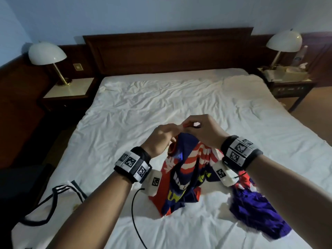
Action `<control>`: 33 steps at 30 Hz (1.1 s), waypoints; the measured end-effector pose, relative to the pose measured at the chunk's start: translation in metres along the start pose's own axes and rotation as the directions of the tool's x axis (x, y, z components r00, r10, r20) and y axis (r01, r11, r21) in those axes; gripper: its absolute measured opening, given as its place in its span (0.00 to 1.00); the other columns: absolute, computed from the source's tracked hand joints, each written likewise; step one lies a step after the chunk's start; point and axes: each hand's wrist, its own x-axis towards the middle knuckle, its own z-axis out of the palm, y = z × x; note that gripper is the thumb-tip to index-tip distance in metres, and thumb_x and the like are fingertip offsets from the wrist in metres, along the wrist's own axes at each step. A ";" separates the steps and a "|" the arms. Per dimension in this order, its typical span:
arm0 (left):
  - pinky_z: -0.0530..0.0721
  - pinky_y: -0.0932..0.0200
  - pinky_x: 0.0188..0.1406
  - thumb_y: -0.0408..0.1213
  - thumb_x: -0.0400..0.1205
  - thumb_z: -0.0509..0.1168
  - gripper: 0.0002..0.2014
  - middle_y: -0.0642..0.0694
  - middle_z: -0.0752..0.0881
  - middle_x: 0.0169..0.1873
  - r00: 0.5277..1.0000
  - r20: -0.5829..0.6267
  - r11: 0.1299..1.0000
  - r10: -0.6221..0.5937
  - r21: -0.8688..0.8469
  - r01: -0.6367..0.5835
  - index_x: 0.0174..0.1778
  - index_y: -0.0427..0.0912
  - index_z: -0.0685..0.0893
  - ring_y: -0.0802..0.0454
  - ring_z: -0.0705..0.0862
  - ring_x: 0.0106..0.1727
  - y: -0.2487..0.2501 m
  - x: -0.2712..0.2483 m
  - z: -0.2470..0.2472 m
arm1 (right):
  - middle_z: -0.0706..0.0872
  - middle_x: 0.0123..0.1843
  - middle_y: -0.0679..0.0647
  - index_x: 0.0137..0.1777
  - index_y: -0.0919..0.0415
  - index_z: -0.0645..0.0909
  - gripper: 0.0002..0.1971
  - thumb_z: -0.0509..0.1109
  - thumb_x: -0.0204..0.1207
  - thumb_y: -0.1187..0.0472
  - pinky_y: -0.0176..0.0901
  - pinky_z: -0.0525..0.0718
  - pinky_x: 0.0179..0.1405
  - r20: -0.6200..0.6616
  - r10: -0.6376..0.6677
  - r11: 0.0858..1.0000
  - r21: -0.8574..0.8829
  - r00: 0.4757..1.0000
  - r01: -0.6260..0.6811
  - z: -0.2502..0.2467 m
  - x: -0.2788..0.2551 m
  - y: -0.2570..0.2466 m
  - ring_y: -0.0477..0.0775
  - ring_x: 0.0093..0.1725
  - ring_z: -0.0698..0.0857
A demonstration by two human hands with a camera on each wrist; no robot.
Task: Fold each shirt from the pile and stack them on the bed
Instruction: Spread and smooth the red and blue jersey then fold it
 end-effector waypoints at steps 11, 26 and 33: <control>0.86 0.51 0.53 0.32 0.82 0.75 0.03 0.46 0.94 0.40 0.987 -0.151 0.986 0.059 0.163 -0.034 0.45 0.39 0.94 0.54 0.89 0.43 -0.002 0.005 -0.028 | 0.88 0.43 0.47 0.48 0.49 0.91 0.07 0.82 0.74 0.62 0.45 0.85 0.39 -0.103 -0.016 1.000 0.009 0.995 0.017 -0.016 0.008 -0.008 0.51 0.36 0.87; 0.83 0.67 0.36 0.31 0.86 0.70 0.06 0.44 0.90 0.37 0.984 -0.158 0.951 -0.083 -0.307 0.031 0.48 0.30 0.88 0.55 0.87 0.38 -0.022 -0.047 -0.005 | 0.82 0.43 0.50 0.38 0.57 0.90 0.10 0.87 0.64 0.70 0.50 0.84 0.43 -0.274 -0.230 0.968 0.034 0.934 0.248 0.037 -0.025 0.001 0.52 0.43 0.84; 0.82 0.64 0.36 0.31 0.88 0.67 0.09 0.44 0.87 0.33 0.981 -0.089 0.941 -0.173 -0.308 0.138 0.42 0.35 0.87 0.53 0.85 0.34 -0.031 -0.056 -0.002 | 0.86 0.42 0.47 0.40 0.58 0.92 0.07 0.84 0.70 0.69 0.41 0.85 0.43 -0.210 -0.186 0.976 0.073 0.960 0.205 0.051 -0.037 0.008 0.51 0.43 0.87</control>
